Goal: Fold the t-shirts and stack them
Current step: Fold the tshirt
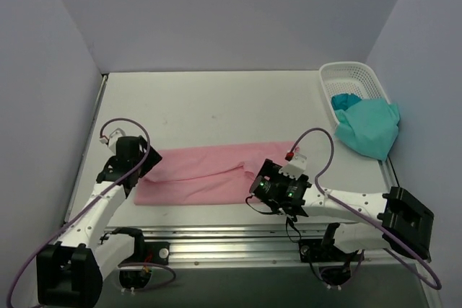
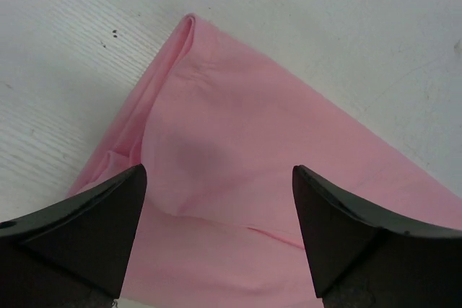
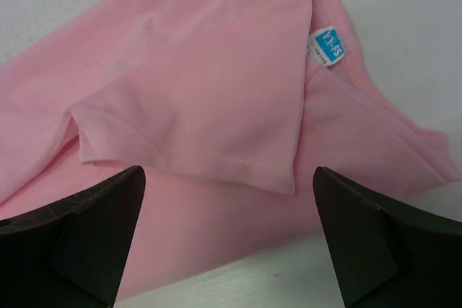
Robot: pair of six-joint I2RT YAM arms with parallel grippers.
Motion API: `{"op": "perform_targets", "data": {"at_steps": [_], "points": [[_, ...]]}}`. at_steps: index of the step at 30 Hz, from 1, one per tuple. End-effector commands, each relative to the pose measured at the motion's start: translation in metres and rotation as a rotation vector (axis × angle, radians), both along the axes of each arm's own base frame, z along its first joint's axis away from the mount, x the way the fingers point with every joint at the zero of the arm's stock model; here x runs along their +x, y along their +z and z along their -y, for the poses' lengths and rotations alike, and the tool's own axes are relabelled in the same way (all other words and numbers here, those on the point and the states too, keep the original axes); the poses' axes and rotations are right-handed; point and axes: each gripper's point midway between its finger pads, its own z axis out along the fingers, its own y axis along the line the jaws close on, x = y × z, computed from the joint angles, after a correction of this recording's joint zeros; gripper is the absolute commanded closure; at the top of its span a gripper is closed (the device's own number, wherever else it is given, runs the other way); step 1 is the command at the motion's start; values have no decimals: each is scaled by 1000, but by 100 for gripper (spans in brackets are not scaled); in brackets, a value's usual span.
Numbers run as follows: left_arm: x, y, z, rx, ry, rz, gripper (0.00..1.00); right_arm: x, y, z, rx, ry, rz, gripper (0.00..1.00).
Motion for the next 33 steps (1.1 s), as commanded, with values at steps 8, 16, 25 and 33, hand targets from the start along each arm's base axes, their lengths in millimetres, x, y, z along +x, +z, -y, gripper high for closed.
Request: {"op": "perform_targets", "data": {"at_steps": [8,16,25,33], "points": [[-27,45,-18,19,90,122,6,-17,14,-16,-48,-80,107,1],[-1,76,-5,32,-18,220,6,-10,55,-21,-20,-59,182,2],[69,77,59,-81,-235,298,2,-19,56,8,22,-72,194,37],[120,95,157,-69,-489,341,5,24,38,12,25,-73,110,100]]}}
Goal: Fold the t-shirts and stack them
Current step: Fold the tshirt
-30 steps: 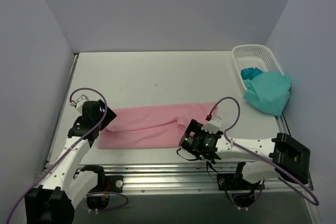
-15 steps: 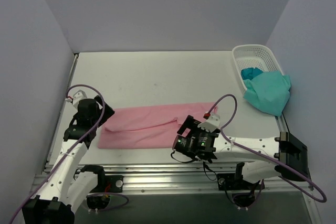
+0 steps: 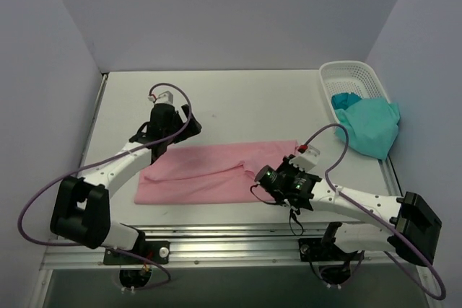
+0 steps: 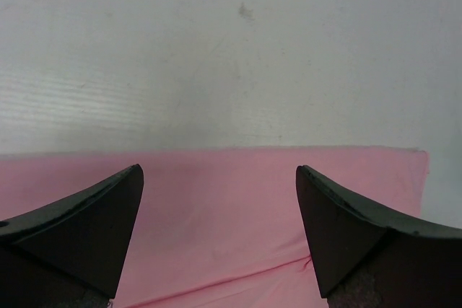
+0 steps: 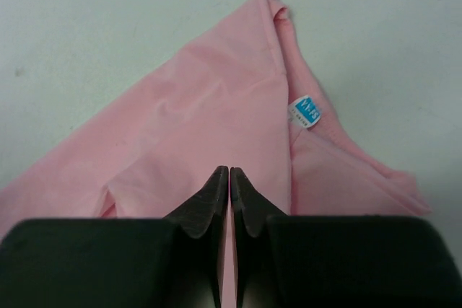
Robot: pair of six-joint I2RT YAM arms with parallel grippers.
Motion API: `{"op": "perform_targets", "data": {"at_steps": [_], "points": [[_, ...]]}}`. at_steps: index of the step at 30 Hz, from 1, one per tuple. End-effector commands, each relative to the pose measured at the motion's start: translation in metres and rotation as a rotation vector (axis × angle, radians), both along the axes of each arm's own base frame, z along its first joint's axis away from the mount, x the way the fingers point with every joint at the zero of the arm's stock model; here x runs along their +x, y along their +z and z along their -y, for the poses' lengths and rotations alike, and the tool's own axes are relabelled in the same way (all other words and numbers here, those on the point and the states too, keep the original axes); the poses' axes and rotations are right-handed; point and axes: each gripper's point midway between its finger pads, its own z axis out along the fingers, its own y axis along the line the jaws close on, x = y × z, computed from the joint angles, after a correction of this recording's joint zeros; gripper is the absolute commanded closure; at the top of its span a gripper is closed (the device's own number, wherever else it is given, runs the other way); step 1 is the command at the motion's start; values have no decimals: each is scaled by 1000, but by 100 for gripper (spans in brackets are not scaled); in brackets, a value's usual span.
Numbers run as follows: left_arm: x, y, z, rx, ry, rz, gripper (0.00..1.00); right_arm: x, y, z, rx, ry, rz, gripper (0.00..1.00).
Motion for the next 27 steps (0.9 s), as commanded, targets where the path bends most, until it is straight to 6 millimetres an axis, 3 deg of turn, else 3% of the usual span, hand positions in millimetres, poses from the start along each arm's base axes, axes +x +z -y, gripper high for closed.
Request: {"op": "perform_targets", "data": {"at_steps": [1,2,3,5,9,12,13,21,24,26,27], "points": [[38,48,36,-37,-96,177,5,22,-7,-3,5,59,-18,100],[42,49,39,-34,-102,181,6,30,-16,9,1,30,-38,100],[45,50,42,-33,-108,183,5,37,-18,1,46,50,-42,100],[55,50,50,-31,-126,182,6,47,-32,12,10,32,-91,100],[69,47,56,-18,-135,176,6,65,-46,3,23,45,-119,100],[75,44,59,-14,-143,175,6,75,-70,-7,51,73,-168,100],[77,42,59,-11,-143,172,6,74,-89,-12,50,91,-221,100],[87,44,51,27,-140,179,7,104,-150,-22,75,111,-344,100],[87,46,38,29,-111,188,7,132,-139,-40,117,133,-314,100],[89,51,30,12,-92,209,9,163,-122,-62,146,156,-270,100],[90,54,23,0,-74,218,9,172,-128,-70,136,172,-285,100]]}}
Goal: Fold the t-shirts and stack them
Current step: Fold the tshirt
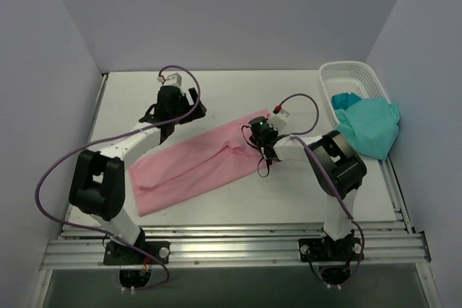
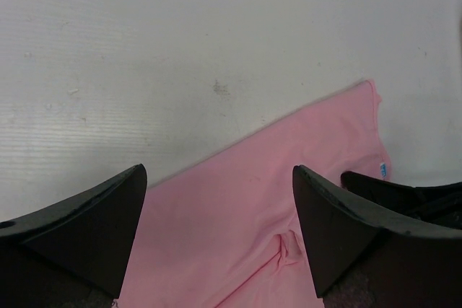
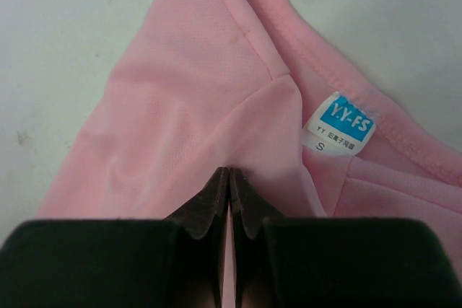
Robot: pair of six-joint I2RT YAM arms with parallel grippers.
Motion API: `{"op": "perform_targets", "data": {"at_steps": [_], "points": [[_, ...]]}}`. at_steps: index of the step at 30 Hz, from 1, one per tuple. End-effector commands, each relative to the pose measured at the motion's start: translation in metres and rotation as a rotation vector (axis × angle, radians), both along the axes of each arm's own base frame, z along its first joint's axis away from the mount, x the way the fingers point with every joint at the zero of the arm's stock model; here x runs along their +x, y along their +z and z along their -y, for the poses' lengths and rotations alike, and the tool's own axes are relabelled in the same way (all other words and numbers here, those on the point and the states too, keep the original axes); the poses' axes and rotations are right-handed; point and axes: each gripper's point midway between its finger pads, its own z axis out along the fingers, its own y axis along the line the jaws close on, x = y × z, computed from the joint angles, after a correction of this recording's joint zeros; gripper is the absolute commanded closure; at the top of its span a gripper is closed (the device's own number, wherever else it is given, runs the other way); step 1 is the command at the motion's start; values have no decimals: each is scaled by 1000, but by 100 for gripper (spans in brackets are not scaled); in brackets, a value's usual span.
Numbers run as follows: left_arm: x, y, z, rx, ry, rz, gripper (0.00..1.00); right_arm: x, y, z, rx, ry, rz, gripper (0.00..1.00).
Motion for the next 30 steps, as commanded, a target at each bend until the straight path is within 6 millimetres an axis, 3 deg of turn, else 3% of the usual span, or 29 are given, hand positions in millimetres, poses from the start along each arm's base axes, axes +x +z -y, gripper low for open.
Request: {"op": "perform_targets", "data": {"at_steps": [1,2,3,4,5,6,7,8,9,11,12,15,18,21,22,23,24,26,27,28,29,30], "points": [[12,40,-18,-50,37,118,10,6,-30,-24,-43,113,-138,100],[12,43,-21,-52,43,126,10,37,-5,-43,-17,120,-89,100],[12,48,-26,-48,48,135,10,48,-18,-51,-22,136,-113,100],[12,50,-31,-42,62,137,10,64,-14,-57,-22,149,-101,100],[10,49,-34,-39,68,132,10,100,17,-71,14,147,-37,100],[8,55,-37,-51,78,142,10,112,-5,-74,2,149,-64,100],[6,50,-42,-55,86,135,10,128,-1,-81,15,162,-48,100],[5,52,-42,-68,87,145,10,164,33,-88,56,153,31,100],[3,56,-43,-74,88,153,10,176,6,-89,56,150,9,100],[0,56,-43,-76,92,148,11,205,12,-98,115,154,56,100],[-1,58,-43,-77,92,147,11,230,17,-102,158,152,111,100],[-4,60,-52,-68,122,136,11,268,42,-117,290,184,261,100],[-10,69,-55,-77,132,147,11,288,74,-124,401,187,407,100],[-26,73,-56,-74,130,141,12,287,139,-143,482,305,617,83],[-28,75,-59,-71,140,151,11,281,148,-148,484,341,658,70],[-34,83,-61,-71,141,168,11,274,180,-151,497,379,767,37],[-38,85,-63,-64,147,171,11,265,218,-153,497,410,826,22],[-46,83,-71,-42,171,164,11,258,227,-150,433,436,826,1],[-51,91,-76,-41,184,180,11,248,272,-140,401,432,874,0],[-54,91,-79,-32,196,180,11,244,272,-131,367,403,829,0],[-59,98,-81,-36,199,196,11,235,242,-122,315,380,740,0],[-62,98,-82,-36,201,201,11,218,295,-95,281,286,792,0]]}}
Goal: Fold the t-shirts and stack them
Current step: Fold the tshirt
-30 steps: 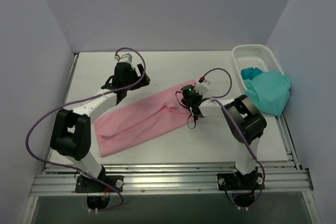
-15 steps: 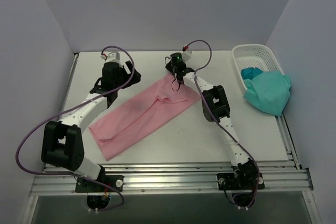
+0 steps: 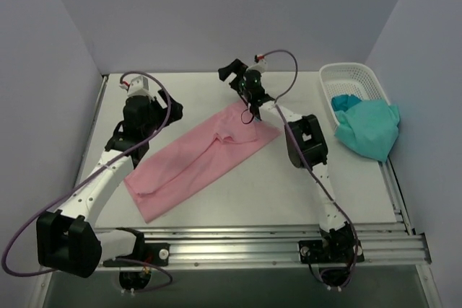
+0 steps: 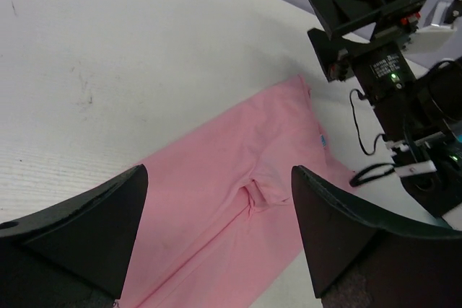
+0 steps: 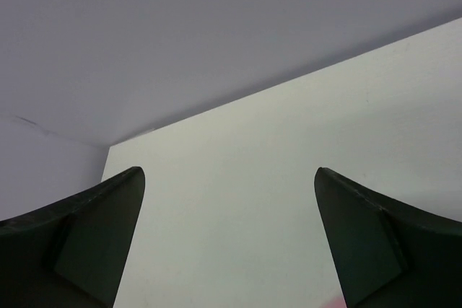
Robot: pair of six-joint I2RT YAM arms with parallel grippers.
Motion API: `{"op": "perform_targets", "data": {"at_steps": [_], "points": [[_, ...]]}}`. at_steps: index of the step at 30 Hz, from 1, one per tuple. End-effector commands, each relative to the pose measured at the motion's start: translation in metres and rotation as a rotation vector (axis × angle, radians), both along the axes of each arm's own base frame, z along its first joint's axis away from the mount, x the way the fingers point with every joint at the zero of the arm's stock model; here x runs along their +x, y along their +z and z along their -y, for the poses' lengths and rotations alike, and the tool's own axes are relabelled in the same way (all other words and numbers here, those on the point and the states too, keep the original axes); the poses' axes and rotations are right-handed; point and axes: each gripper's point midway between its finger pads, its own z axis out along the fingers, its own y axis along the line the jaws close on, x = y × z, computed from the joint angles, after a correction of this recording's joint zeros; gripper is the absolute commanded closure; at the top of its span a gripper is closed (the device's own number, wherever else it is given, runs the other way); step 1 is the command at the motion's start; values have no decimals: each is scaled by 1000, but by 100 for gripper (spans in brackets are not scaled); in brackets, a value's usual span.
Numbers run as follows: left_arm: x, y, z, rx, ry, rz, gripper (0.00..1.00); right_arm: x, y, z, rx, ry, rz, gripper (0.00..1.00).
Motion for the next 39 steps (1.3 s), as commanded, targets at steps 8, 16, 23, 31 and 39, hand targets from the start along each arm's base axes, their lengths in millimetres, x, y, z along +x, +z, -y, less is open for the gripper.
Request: {"op": "perform_targets", "data": {"at_steps": [8,16,23,31,39], "points": [[-21,2,-4,-42,15,24,10,-179,134,146,-289,-417,-93,0],[-16,1,17,-105,-48,47,11,-282,55,182,-377,-433,-301,4],[-4,-14,34,-129,-81,25,11,-281,-7,155,-410,-307,-397,53],[2,-27,37,-86,-87,4,11,-246,-42,122,-448,-250,-445,64],[13,-18,21,-38,-45,23,11,-219,-91,100,-478,-179,-513,67]]}}
